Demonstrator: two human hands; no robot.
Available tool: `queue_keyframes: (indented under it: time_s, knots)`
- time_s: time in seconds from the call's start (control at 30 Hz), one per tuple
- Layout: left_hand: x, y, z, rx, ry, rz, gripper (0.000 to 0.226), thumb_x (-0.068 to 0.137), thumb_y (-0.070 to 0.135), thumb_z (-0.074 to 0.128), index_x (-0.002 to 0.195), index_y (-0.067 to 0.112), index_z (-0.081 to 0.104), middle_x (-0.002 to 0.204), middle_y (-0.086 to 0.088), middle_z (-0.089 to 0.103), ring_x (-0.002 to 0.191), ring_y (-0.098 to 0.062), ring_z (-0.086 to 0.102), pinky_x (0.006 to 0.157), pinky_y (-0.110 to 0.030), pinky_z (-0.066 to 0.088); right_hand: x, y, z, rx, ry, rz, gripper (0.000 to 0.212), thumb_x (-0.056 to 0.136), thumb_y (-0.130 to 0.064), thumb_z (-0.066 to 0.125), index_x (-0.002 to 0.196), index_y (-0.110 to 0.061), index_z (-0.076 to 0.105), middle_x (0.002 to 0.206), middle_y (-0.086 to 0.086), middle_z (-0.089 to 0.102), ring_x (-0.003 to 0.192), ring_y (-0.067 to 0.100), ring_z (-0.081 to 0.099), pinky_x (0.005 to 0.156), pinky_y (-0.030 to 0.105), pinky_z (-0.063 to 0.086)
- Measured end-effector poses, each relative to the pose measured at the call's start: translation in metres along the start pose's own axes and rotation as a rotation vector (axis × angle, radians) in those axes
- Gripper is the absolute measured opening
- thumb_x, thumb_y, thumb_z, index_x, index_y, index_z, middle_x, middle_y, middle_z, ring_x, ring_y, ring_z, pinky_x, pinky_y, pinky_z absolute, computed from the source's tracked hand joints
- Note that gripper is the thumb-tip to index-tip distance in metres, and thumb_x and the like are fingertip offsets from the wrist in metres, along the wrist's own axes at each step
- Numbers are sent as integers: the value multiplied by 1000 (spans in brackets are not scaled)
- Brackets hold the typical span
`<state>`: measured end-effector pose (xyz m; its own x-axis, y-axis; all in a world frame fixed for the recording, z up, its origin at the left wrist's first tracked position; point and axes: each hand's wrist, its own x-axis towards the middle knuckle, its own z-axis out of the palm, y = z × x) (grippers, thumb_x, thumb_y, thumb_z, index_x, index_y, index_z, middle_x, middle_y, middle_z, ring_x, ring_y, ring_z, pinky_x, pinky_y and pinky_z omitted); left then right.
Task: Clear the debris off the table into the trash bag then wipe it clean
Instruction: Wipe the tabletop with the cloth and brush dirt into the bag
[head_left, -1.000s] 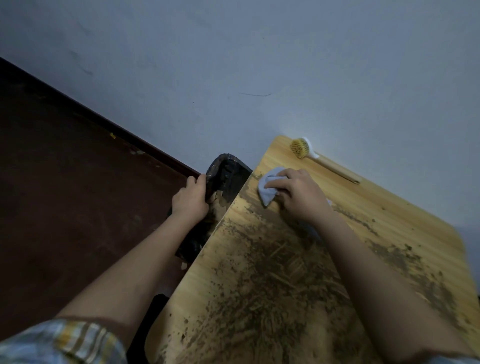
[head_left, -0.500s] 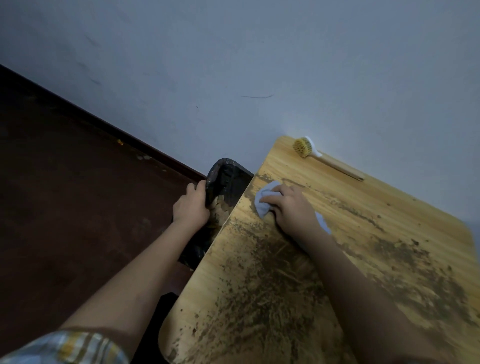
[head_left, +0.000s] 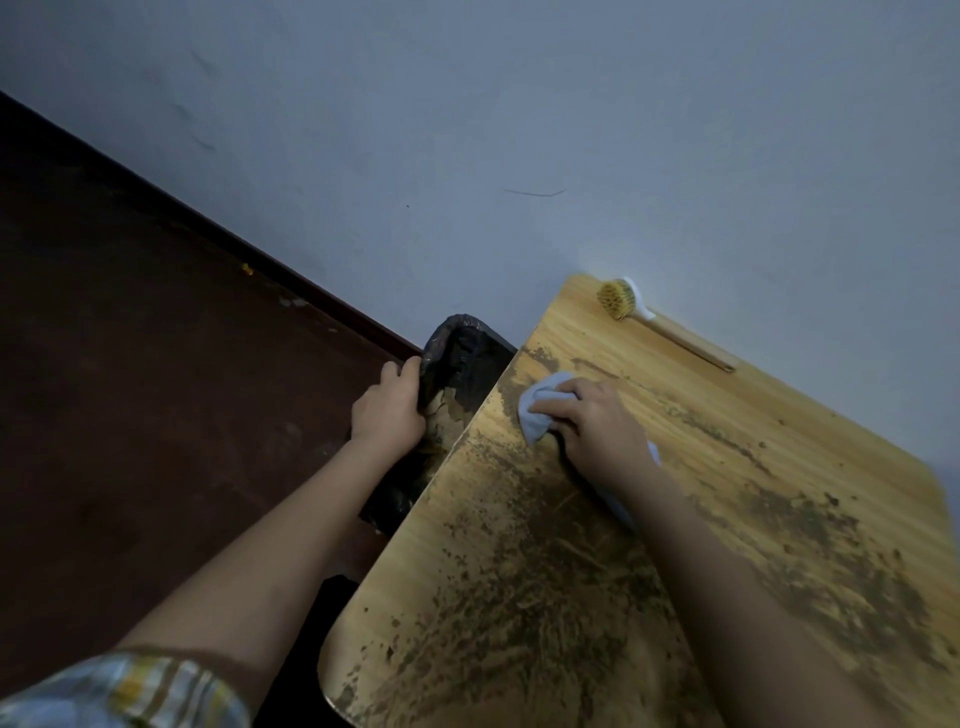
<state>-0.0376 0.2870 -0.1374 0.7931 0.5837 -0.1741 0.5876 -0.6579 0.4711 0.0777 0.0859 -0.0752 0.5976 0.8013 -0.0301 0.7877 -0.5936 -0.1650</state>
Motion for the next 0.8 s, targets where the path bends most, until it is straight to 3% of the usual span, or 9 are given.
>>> queue_keyframes:
  time_s: [0.13, 0.3, 0.43, 0.7, 0.8]
  knots:
    - [-3, -1, -1, 6, 9, 7, 63, 84, 5, 52, 141, 18, 27, 124, -13, 40, 99, -40, 54, 68, -38, 38, 8, -10, 10, 32, 75, 8, 34, 97, -6, 47, 115, -24, 69, 120, 4, 57, 104, 29, 43, 74, 32, 32]
    - [-5, -2, -3, 8, 11, 1, 65, 84, 5, 52, 142, 18, 26, 126, -13, 39, 101, -40, 54, 69, -37, 37, 24, -21, 18, 51, 126, -9, 36, 92, 0, 48, 108, -20, 72, 111, 9, 60, 95, 29, 44, 71, 30, 21]
    - [-6, 0, -5, 3, 9, 5, 65, 84, 5, 52, 142, 18, 26, 126, -14, 39, 102, -41, 54, 70, -38, 36, 40, -31, 18, 30, 73, -17, 37, 94, -4, 46, 114, -24, 70, 115, 6, 57, 100, 29, 44, 81, 35, 33]
    - [-3, 0, -6, 10, 5, -3, 65, 84, 6, 53, 142, 18, 25, 127, -13, 39, 103, -40, 53, 71, -38, 38, 48, -23, -14, 121, 177, 20, 36, 92, -3, 49, 114, -23, 71, 121, 5, 59, 109, 33, 44, 87, 37, 38]
    - [1, 0, -6, -1, 0, -13, 63, 85, 6, 53, 141, 18, 27, 127, -13, 38, 103, -40, 52, 71, -37, 37, 44, -6, -22, 56, 138, 49, 38, 92, -4, 48, 117, -23, 70, 124, 5, 57, 108, 32, 43, 85, 35, 36]
